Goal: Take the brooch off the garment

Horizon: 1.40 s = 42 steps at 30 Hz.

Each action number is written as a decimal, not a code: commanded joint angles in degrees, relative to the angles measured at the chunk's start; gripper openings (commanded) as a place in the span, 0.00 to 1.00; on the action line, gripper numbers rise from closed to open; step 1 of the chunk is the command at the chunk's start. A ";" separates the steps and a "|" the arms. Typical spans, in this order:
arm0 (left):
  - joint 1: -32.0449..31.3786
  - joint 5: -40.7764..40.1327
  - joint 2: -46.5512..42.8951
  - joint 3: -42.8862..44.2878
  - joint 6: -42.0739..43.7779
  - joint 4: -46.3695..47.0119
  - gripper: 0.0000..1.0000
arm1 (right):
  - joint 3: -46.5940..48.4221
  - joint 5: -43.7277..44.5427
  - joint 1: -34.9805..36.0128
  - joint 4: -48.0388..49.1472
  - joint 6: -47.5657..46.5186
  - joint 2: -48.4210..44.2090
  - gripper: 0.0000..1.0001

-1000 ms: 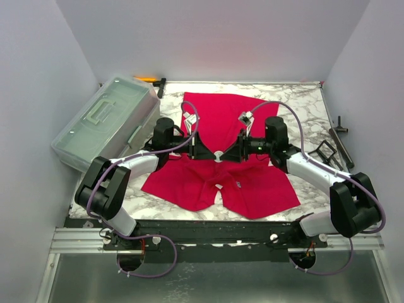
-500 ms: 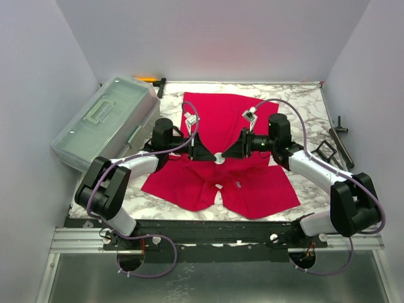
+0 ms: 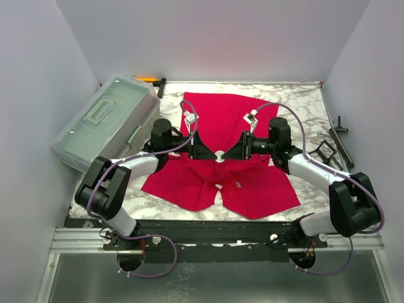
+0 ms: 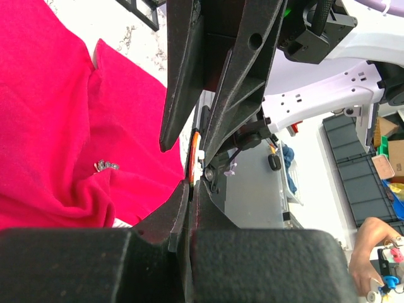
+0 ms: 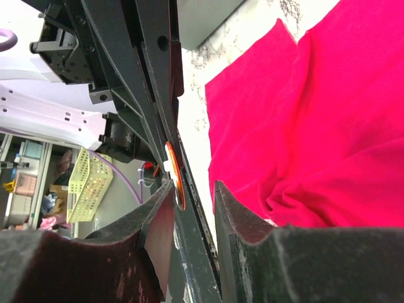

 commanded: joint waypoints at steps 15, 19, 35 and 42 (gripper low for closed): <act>0.21 1.54 1.56 -0.88 -0.91 3.71 0.00 | -1.21 -3.72 -1.74 6.14 1.28 -0.49 0.01; 0.29 0.80 2.17 -0.91 -1.16 3.73 0.06 | -0.68 -3.31 -1.77 3.45 -0.27 -1.63 0.01; 4.16 -6.64 -1.34 4.27 16.44 -24.76 0.99 | 9.91 18.73 -2.39 -36.62 -32.50 -9.84 0.00; 4.16 -13.94 -3.54 11.71 32.38 -48.63 0.99 | 12.69 41.22 -5.30 -52.27 -47.81 -14.49 0.00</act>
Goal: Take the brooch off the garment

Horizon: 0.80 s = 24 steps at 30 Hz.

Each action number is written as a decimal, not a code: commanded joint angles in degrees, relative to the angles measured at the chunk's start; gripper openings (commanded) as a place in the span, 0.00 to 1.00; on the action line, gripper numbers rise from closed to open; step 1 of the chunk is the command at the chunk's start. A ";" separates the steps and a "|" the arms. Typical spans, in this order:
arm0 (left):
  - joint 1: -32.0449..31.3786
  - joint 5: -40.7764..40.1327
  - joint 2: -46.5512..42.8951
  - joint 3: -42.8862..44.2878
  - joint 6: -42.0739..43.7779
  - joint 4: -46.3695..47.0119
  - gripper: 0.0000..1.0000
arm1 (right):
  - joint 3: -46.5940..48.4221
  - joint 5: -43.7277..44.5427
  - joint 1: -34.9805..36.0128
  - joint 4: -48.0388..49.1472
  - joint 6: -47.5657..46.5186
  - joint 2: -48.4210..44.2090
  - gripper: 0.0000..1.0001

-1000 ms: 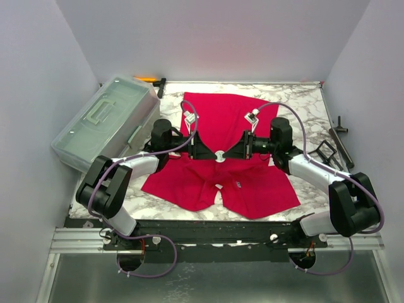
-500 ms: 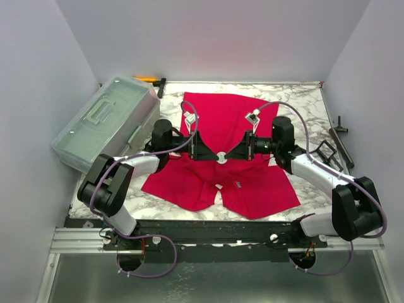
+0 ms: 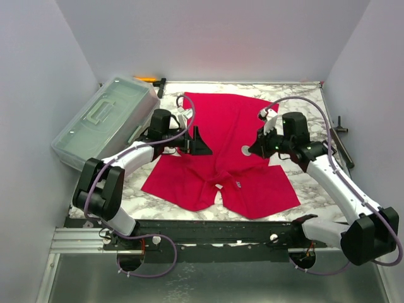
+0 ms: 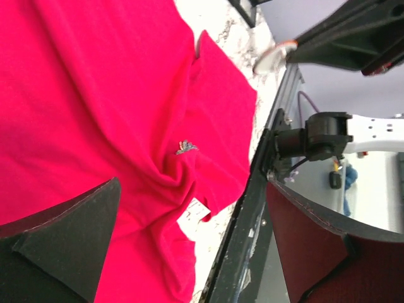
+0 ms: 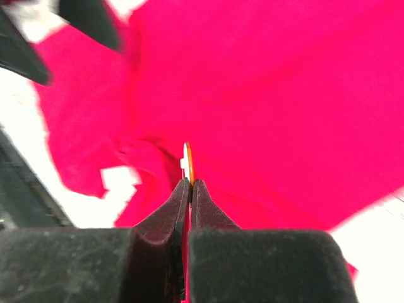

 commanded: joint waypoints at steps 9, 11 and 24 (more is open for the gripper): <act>-0.06 -4.23 -2.82 3.92 13.55 -18.21 0.99 | -0.20 30.44 -17.84 -20.02 -25.46 -4.29 0.01; -0.07 -3.83 -2.26 4.24 13.20 -18.25 0.99 | -1.57 30.89 -22.74 -19.64 -29.32 -4.64 0.00; -0.06 -2.75 -2.53 4.67 13.53 -19.89 0.99 | -11.80 39.25 -32.95 -7.23 -44.82 -6.25 0.01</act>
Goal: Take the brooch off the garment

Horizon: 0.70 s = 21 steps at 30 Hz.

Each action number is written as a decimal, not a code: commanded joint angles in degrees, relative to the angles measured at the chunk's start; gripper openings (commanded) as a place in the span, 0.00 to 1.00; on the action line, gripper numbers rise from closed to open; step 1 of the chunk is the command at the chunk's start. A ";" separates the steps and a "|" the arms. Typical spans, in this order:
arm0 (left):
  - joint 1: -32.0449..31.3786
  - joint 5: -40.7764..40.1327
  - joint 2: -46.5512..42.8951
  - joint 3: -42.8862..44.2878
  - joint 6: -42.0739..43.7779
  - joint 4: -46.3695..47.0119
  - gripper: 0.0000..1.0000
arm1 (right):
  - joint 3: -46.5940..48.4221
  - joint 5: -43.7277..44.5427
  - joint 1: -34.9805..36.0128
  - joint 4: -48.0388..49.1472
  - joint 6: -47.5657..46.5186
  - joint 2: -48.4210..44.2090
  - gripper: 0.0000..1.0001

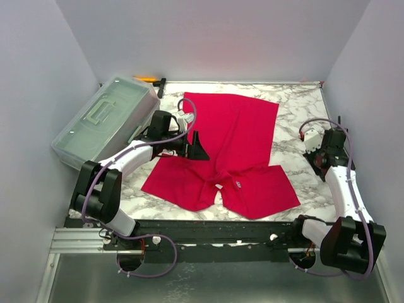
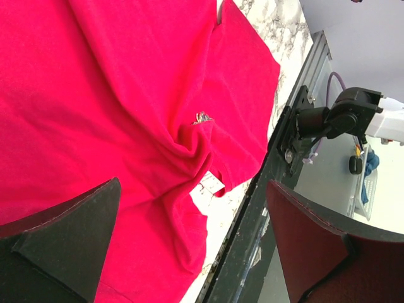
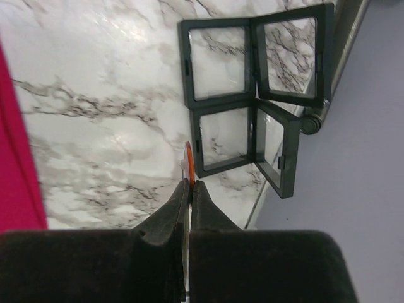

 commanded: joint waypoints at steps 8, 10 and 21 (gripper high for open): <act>-0.06 0.90 -0.04 2.22 2.11 -3.58 0.99 | -5.40 6.97 -2.19 14.65 -11.05 1.71 0.01; -0.06 0.81 -0.19 2.19 2.29 -3.77 0.99 | -6.26 7.80 -2.46 16.76 -12.20 2.40 0.01; -0.06 0.88 -0.16 2.19 2.21 -3.98 0.99 | -9.56 9.90 -3.55 22.84 -15.20 4.31 0.01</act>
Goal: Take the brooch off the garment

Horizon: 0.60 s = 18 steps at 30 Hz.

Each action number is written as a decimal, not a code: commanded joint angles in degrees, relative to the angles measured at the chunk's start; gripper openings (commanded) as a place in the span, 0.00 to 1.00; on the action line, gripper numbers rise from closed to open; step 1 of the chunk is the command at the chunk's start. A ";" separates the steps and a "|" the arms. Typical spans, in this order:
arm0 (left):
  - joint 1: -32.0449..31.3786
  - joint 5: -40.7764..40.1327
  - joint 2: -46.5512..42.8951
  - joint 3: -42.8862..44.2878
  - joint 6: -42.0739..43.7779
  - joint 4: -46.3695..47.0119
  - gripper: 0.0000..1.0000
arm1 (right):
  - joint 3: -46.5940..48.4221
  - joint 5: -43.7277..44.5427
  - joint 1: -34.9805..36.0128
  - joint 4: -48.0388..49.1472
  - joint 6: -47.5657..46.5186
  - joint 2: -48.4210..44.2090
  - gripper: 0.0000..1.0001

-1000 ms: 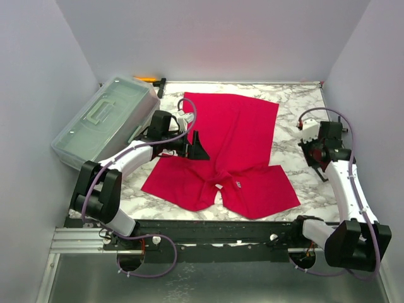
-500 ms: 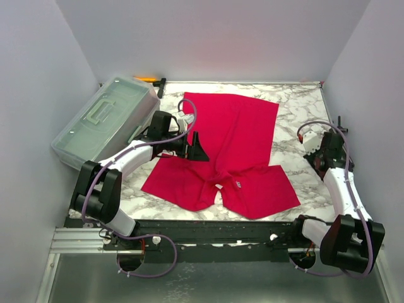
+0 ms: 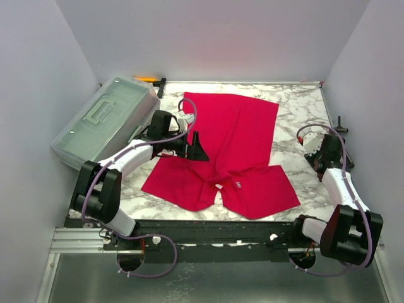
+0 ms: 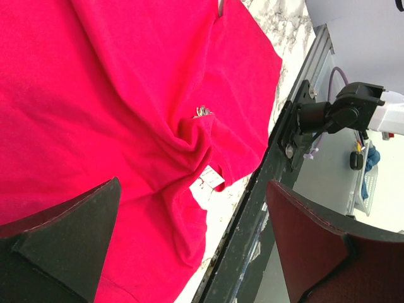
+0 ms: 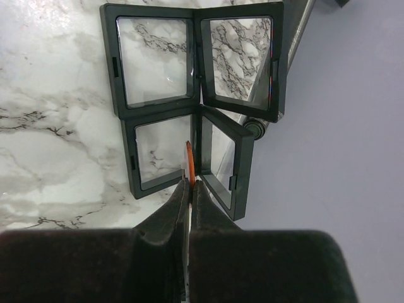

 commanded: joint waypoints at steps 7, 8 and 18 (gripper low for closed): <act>-0.06 0.99 -0.13 1.68 0.50 -0.79 0.99 | -3.31 3.36 -0.97 7.53 -3.48 1.39 0.01; -0.06 1.06 -0.03 1.69 0.40 -0.79 0.99 | -3.64 3.53 -1.06 8.15 -3.88 1.60 0.00; -0.08 1.16 -0.01 1.51 0.50 -0.70 0.99 | -4.49 3.41 -2.11 10.86 -4.95 4.35 0.01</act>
